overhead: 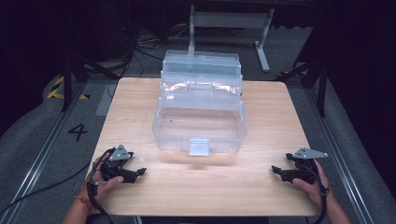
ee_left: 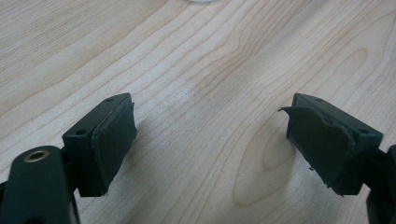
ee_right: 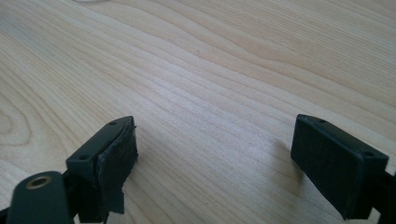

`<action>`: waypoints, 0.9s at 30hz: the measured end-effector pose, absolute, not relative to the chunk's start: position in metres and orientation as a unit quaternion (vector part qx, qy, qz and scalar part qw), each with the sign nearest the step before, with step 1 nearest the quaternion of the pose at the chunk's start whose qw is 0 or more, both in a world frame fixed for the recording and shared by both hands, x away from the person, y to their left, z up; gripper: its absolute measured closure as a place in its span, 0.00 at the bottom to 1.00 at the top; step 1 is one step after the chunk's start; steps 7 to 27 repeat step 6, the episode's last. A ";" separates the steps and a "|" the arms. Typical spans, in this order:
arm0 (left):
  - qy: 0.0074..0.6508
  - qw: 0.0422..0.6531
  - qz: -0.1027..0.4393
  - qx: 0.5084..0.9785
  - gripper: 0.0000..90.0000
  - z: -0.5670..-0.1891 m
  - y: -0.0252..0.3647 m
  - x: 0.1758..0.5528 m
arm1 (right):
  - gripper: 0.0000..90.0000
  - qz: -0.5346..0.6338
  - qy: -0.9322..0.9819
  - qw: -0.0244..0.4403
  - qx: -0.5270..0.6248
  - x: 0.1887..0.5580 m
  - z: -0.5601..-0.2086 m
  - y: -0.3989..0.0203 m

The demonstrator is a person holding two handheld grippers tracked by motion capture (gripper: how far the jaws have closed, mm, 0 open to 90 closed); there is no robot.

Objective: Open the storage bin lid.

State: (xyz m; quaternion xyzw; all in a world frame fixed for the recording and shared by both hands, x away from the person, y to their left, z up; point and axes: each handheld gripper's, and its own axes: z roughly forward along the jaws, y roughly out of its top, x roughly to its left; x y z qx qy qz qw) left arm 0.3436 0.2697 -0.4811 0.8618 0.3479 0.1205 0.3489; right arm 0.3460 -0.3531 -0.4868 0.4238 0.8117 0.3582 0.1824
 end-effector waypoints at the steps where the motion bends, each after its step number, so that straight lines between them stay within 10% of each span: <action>1: 0.349 0.348 0.120 0.862 0.18 -0.481 0.270 0.343 | 0.17 0.358 0.810 0.183 0.426 0.346 -0.487 -0.353; 27: 0.350 0.346 0.129 0.861 0.18 -0.482 0.269 0.343 | 0.16 0.358 0.809 0.183 0.428 0.347 -0.487 -0.353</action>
